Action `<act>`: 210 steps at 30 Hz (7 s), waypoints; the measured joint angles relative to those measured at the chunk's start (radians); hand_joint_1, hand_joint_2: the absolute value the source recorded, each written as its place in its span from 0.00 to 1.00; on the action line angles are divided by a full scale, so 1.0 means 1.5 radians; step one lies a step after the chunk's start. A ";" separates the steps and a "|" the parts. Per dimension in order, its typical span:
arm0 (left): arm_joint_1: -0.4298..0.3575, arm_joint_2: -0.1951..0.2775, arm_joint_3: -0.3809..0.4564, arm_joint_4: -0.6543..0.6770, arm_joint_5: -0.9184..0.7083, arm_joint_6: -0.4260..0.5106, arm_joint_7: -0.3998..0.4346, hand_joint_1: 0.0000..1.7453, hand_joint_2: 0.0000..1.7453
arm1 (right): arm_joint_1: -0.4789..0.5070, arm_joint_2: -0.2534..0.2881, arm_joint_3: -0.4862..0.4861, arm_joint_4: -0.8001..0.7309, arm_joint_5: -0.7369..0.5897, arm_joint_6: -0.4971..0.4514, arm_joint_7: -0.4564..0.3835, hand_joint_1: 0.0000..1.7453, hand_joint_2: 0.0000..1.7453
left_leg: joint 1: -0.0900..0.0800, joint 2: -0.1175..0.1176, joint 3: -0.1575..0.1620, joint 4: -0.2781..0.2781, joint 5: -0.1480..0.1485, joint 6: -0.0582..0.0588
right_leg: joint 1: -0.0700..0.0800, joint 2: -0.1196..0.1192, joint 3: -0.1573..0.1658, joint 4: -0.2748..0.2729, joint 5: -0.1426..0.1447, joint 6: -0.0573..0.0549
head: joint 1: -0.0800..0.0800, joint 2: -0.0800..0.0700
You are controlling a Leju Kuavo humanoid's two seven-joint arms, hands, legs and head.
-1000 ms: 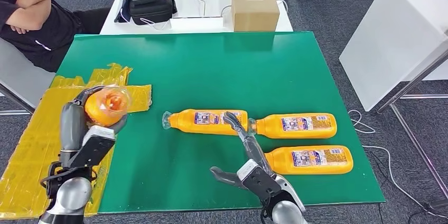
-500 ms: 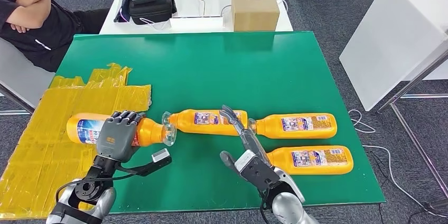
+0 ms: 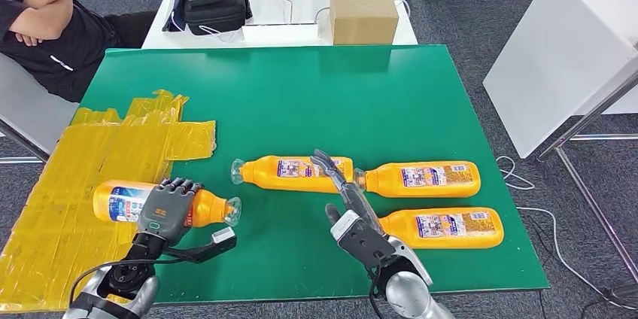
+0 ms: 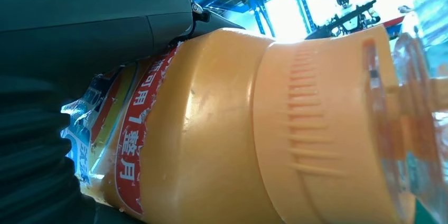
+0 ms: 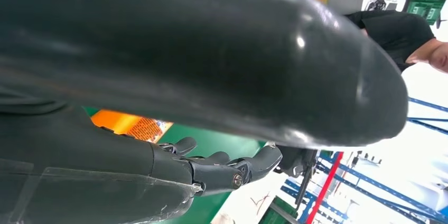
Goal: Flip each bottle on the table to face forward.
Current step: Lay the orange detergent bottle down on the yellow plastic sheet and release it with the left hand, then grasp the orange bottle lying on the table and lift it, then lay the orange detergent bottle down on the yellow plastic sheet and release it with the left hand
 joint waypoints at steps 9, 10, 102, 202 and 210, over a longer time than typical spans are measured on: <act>-0.009 0.012 0.013 0.017 0.000 -0.006 0.007 1.00 1.00 | -0.002 0.000 0.000 0.003 0.012 -0.006 0.007 0.00 1.00 | 0.000 0.000 0.000 0.000 0.000 0.000 | 0.000 0.000 0.000 0.000 0.000 0.000 | 0.000 0.000; -0.010 0.015 0.018 0.018 0.000 -0.004 0.008 1.00 1.00 | -0.002 0.000 -0.001 0.003 0.019 -0.012 0.008 0.00 1.00 | 0.000 0.000 0.000 0.000 0.000 0.000 | 0.000 0.000 0.000 0.000 0.000 0.000 | 0.000 0.000; 0.080 -0.238 0.087 -0.221 1.172 -0.239 -0.251 0.00 0.00 | -0.345 0.083 0.034 0.537 0.311 0.011 0.189 0.00 1.00 | -0.001 0.000 0.000 0.000 0.000 0.001 | -0.001 0.000 0.000 0.000 0.000 0.000 | 0.000 0.000; 0.165 -0.227 0.086 -0.223 1.311 -0.344 -0.230 0.00 1.00 | -0.185 0.058 0.156 0.253 0.272 -0.073 0.092 1.00 1.00 | 0.000 0.000 0.001 0.000 -0.001 0.001 | 0.000 0.000 0.001 0.000 0.000 0.000 | 0.000 0.000; 0.169 -0.227 0.085 -0.223 1.312 -0.344 -0.232 0.00 1.00 | -0.185 0.061 0.166 0.262 0.275 -0.066 0.091 1.00 1.00 | 0.000 0.000 0.001 0.000 -0.001 0.001 | 0.000 0.000 0.001 0.000 0.000 0.000 | 0.000 0.000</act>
